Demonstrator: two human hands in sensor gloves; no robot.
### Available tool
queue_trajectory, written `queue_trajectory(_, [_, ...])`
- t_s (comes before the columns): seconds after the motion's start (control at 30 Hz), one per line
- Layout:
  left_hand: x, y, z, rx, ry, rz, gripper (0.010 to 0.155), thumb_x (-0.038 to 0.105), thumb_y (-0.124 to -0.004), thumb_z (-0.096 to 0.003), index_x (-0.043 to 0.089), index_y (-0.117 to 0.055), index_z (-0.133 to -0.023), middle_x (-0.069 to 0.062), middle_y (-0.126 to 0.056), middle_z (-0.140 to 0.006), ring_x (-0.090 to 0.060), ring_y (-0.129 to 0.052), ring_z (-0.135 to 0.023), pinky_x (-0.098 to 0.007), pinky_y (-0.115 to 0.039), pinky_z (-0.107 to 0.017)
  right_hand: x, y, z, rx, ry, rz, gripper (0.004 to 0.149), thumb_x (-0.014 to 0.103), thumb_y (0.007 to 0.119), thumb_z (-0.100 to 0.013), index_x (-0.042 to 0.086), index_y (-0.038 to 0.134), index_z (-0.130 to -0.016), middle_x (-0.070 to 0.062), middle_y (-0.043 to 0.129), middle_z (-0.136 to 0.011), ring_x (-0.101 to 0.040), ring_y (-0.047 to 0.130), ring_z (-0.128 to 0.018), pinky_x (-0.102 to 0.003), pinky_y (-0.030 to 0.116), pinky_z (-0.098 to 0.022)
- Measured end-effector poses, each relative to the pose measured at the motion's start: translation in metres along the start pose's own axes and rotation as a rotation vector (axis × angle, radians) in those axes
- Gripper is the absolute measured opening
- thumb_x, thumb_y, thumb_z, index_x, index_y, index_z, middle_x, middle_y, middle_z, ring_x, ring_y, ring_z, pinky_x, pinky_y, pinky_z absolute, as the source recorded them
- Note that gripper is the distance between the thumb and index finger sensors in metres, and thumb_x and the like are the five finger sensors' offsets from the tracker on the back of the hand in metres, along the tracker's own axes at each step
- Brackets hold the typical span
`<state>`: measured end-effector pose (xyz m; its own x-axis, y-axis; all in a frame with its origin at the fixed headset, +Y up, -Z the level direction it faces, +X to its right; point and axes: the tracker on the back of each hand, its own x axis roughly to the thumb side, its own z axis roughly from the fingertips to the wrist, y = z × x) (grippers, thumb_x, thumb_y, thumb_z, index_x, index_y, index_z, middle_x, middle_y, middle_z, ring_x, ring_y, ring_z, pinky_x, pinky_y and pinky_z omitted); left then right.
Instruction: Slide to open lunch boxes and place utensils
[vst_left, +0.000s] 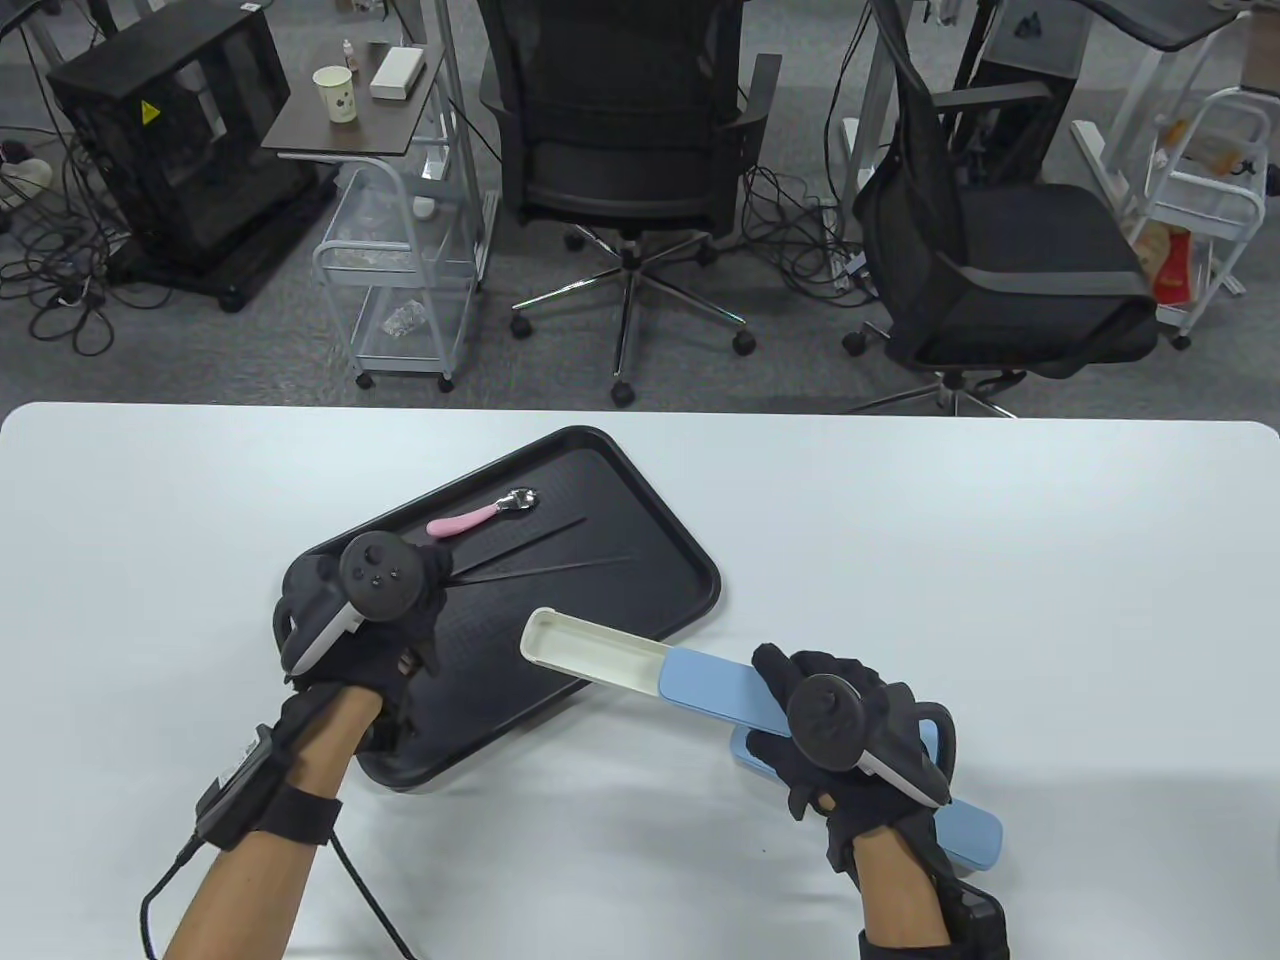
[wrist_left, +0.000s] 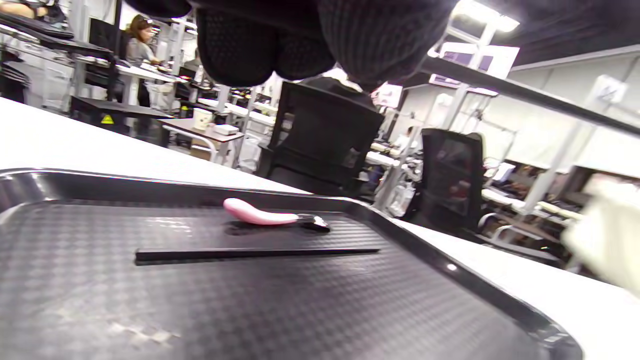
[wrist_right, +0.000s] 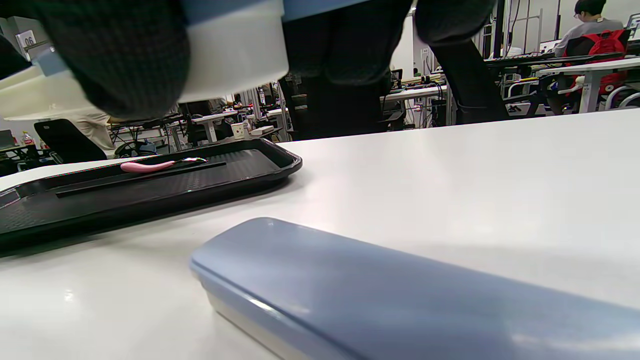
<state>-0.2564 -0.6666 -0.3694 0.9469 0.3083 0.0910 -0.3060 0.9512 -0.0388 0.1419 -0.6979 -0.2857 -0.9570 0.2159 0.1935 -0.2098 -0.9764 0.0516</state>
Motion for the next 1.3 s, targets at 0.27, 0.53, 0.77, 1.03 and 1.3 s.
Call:
queue_trajectory(0.27, [0.01, -0.014, 0.039, 0.023, -0.122, -0.061, 0.044, 0.03, -0.073, -0.0483, 0.035, -0.067, -0.092, -0.005, -0.064, -0.098, -0.034, -0.065, -0.089, -0.058, -0.042, -0.07, 0.002, 0.001, 0.0, -0.001, -0.006, 0.006, 0.078, 0.05, 0.087, -0.043, 0.033, 0.046, -0.107, -0.01, 0.054, -0.105, -0.038, 0.064, -0.098, -0.064, 0.048, -0.074])
queue_trajectory(0.53, [0.008, -0.031, 0.051, 0.027, -0.146, -0.114, 0.044, 0.029, -0.074, -0.048, 0.037, -0.07, -0.091, -0.003, -0.064, -0.098, -0.033, -0.064, -0.088, -0.057, -0.042, -0.07, 0.01, 0.0, 0.002, -0.009, -0.037, 0.034, 0.078, 0.047, 0.09, -0.042, 0.033, 0.048, -0.107, -0.009, 0.054, -0.106, -0.038, 0.063, -0.099, -0.064, 0.046, -0.075])
queue_trajectory(0.77, [0.02, -0.037, 0.063, 0.047, -0.235, -0.137, 0.044, 0.028, -0.075, -0.0476, 0.038, -0.072, -0.09, -0.002, -0.066, -0.097, -0.032, -0.066, -0.087, -0.057, -0.044, -0.069, 0.027, 0.003, 0.003, -0.003, -0.098, 0.042, 0.078, 0.047, 0.09, -0.042, 0.034, 0.048, -0.107, -0.009, 0.054, -0.106, -0.038, 0.062, -0.099, -0.064, 0.046, -0.075])
queue_trajectory(1.03, [0.053, -0.04, 0.084, 0.135, -0.395, -0.202, 0.043, 0.029, -0.078, -0.047, 0.037, -0.078, -0.089, -0.002, -0.072, -0.094, -0.031, -0.068, -0.086, -0.056, -0.044, -0.069, 0.04, 0.005, 0.005, 0.0, -0.14, 0.038, 0.078, 0.047, 0.089, -0.043, 0.033, 0.047, -0.107, -0.009, 0.054, -0.106, -0.038, 0.063, -0.099, -0.064, 0.046, -0.075])
queue_trajectory(1.3, [0.073, -0.052, 0.09, 0.115, -0.455, -0.288, 0.043, 0.028, -0.078, -0.0469, 0.033, -0.079, -0.089, 0.001, -0.075, -0.092, -0.029, -0.065, -0.088, -0.055, -0.04, -0.07, 0.051, 0.009, 0.006, 0.006, -0.169, 0.062, 0.078, 0.048, 0.089, -0.043, 0.033, 0.047, -0.107, -0.009, 0.054, -0.106, -0.037, 0.063, -0.099, -0.064, 0.046, -0.075])
